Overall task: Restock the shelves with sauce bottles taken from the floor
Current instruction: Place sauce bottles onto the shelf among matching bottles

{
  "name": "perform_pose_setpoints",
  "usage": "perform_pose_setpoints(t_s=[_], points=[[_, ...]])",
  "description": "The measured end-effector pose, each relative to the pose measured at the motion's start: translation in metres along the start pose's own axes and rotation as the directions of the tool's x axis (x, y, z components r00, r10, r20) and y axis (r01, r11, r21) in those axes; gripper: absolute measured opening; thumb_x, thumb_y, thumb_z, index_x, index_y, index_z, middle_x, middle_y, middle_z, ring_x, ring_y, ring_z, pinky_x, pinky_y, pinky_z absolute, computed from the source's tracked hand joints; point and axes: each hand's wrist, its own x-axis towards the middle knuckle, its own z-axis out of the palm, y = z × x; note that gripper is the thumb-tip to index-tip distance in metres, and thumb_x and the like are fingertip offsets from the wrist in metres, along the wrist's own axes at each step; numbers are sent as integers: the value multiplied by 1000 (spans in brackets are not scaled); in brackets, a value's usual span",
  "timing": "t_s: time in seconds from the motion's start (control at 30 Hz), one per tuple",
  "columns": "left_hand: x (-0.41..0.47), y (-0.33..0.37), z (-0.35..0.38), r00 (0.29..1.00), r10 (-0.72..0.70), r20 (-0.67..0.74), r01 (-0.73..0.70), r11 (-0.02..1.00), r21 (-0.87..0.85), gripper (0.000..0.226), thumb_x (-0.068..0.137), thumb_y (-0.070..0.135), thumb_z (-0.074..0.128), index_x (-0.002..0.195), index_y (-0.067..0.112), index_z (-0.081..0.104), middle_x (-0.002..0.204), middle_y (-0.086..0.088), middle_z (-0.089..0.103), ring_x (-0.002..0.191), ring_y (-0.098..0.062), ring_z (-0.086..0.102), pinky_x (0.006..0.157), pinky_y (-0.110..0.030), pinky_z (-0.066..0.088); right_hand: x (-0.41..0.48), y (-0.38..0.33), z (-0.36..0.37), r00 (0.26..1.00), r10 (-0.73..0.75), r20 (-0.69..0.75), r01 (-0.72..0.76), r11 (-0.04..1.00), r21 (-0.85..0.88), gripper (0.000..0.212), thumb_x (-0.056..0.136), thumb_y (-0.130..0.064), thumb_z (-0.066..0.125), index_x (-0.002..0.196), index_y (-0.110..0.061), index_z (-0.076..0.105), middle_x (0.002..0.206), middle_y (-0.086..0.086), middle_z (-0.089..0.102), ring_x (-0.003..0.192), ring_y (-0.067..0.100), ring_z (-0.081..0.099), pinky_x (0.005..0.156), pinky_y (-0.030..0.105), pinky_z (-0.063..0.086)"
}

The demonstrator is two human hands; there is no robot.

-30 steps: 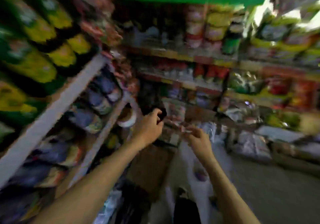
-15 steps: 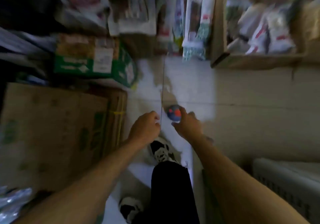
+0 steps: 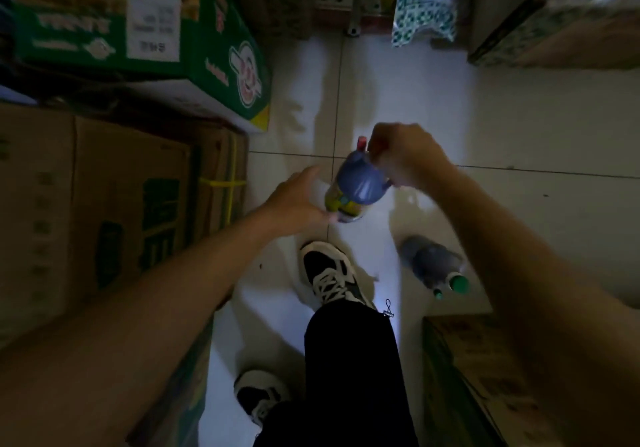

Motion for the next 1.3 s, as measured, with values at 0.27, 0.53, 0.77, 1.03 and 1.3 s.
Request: perform_pose_setpoints(t_s=[0.27,0.53,0.77,1.03,1.3], points=[[-42,64,-49,962,107,250,18,893,-450,88,61,20,80,138,26,38,136,1,57,116,-15,60,91,-32,54,-30,-27,-96,927,-295,231,92,776,623,10,91,0,59,85,-9,62,58,20,55,38,22,36,39,22,25],[-54,83,-52,994,66,-88,-103,832,-545,86,54,30,87,129,25,45,118,11,64,97,-5,67,73,-24,56,-39,-38,-78,957,62,-284,186,618,764,38,96,-34,63,129,-18,53,91,10,69,55,10,59,50,25,47],[-59,95,-49,956,114,-271,-232,857,-459,87,53,35,86,130,25,46,123,9,63,108,-7,63,92,-31,53,-117,56,32,629,762,-154,-646,622,442,50,95,-28,53,143,-18,43,147,17,41,134,38,39,107,51,36],[-66,85,-35,950,153,-270,-247,899,-360,83,44,48,84,118,30,51,115,11,66,103,-5,65,91,-36,55,-153,102,105,658,718,227,-738,556,383,52,95,-38,62,135,-10,44,123,20,61,105,38,64,90,49,55],[-77,70,-12,961,135,-243,-206,932,-299,83,43,50,83,117,27,52,112,8,66,100,-11,66,89,-43,56,-132,104,109,681,732,-20,-685,646,337,37,102,-31,46,124,-3,53,123,25,61,111,42,60,91,45,50]])
